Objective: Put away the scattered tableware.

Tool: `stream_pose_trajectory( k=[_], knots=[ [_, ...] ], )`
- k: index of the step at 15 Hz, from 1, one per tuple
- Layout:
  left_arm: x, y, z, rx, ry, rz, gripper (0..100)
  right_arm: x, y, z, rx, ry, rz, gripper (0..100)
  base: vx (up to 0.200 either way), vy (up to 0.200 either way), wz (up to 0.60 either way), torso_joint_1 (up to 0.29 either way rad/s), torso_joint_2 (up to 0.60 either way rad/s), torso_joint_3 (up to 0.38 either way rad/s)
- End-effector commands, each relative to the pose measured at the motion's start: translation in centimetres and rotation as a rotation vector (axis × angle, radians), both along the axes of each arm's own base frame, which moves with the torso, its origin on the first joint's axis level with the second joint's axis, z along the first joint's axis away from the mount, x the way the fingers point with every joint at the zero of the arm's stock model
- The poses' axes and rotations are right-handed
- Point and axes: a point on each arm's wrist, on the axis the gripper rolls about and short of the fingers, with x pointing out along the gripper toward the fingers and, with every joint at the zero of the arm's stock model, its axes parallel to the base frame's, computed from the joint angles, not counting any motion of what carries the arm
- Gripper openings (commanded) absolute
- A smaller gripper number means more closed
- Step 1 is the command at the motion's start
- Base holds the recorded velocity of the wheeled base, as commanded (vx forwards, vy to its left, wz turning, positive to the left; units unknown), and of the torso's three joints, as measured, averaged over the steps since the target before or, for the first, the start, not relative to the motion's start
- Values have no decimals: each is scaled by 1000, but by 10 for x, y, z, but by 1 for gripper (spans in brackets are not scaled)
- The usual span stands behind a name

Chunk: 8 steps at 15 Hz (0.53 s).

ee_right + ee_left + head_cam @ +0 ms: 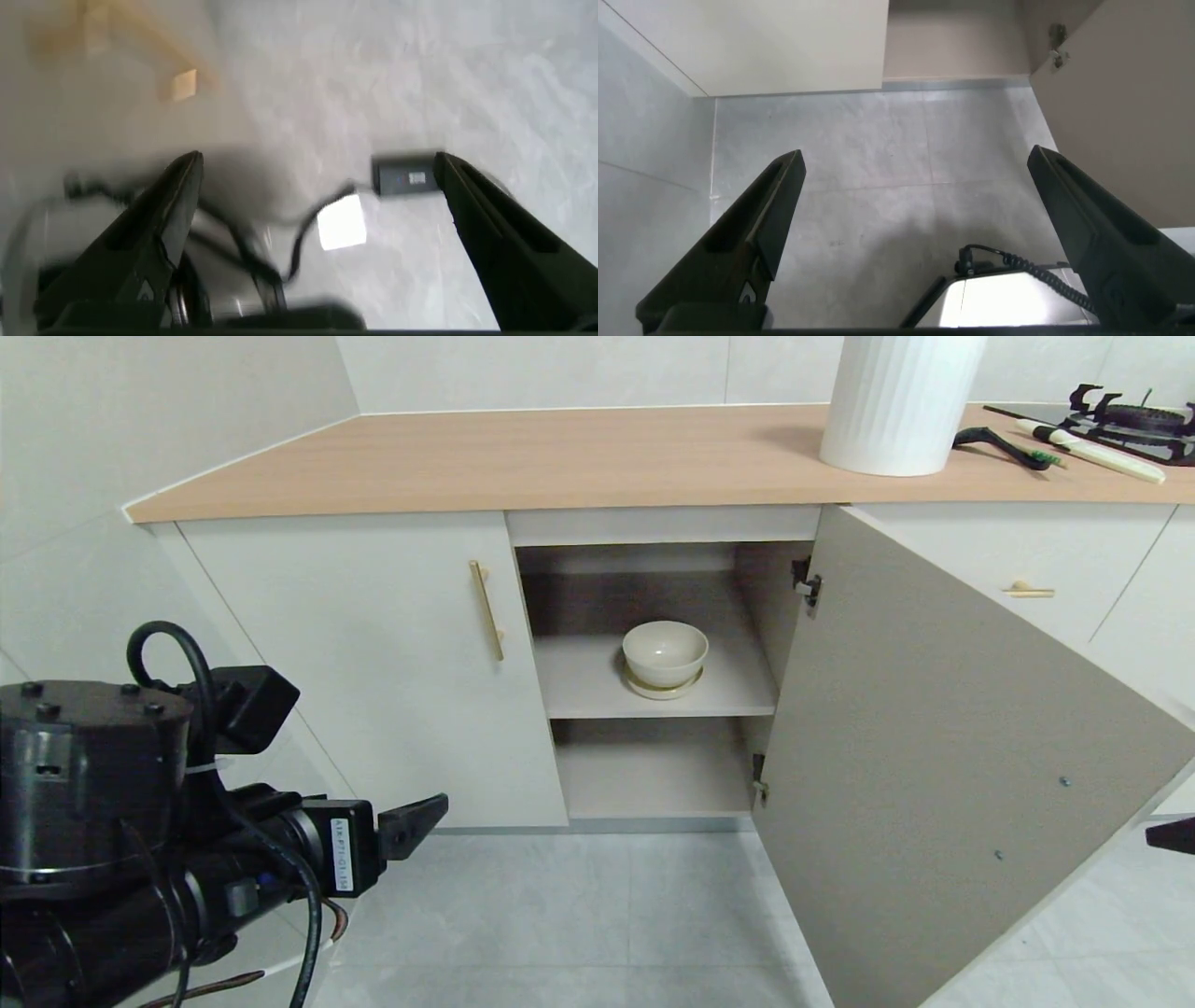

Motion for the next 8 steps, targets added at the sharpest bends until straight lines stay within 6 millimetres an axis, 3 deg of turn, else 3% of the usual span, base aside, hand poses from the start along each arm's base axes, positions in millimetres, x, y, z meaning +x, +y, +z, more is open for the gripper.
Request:
stream_pose_trajectory(
  k=[1,4,8],
  knots=[
    [0,0,0,-1,-1,1,100,27,-7,-18,22,36,-56,100,0,0,0,0,0,0],
    [0,0,1,-3,-4,1,100,52,-8,-39,62,2,-89,100,0,0,0,0,0,0],
    [0,0,1,-1,-4,0,100,55,4,-41,165,-24,-25,100,0,0,0,0,0,0]
  ],
)
